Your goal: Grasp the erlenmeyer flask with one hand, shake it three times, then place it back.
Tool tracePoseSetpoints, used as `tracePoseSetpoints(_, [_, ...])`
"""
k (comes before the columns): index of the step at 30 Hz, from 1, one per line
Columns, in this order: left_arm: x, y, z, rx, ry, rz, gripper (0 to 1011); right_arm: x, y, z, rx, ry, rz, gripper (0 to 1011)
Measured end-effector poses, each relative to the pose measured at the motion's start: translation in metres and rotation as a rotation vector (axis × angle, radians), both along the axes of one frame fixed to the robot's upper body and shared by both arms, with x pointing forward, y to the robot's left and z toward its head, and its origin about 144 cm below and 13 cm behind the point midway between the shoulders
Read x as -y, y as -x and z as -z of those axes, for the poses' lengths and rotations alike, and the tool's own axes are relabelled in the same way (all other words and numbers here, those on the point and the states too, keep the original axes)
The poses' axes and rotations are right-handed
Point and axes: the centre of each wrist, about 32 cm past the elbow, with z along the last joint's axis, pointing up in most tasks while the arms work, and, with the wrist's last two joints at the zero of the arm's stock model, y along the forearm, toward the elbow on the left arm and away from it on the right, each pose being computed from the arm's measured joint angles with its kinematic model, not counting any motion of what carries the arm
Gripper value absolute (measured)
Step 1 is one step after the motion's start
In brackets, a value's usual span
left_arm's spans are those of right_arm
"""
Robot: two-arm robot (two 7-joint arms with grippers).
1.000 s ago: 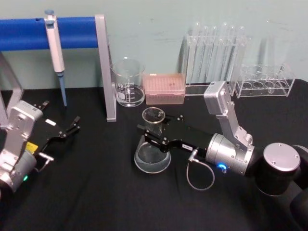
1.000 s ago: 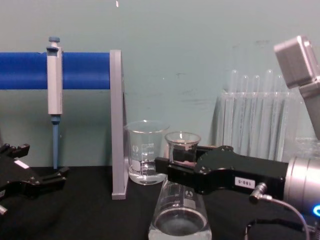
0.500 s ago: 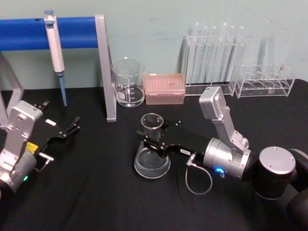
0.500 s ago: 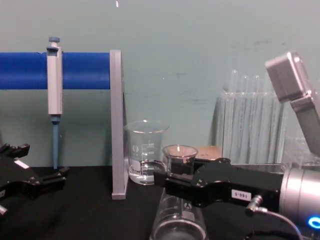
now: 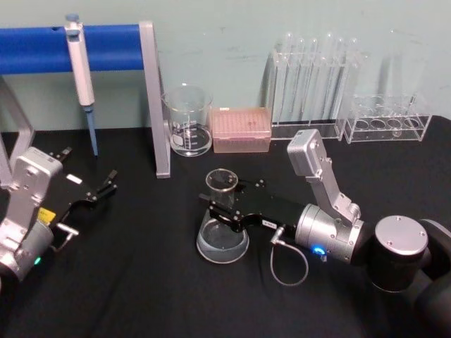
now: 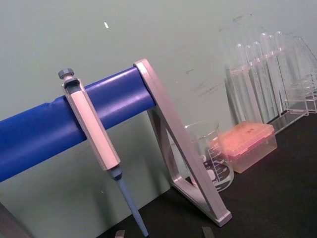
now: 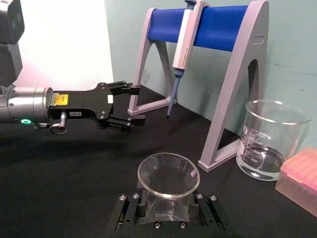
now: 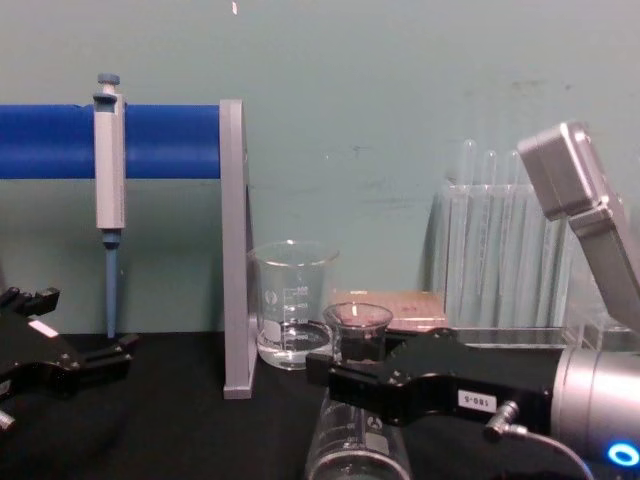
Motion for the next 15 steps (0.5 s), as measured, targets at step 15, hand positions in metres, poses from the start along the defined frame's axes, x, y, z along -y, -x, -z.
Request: tracePoseSetpoints(15, [0.0, 0.0, 0.0, 0.0, 0.0, 0.0, 1001, -0.0008, -0.0026, 0.0013, 0.0, 0.015, 0.002, 458])
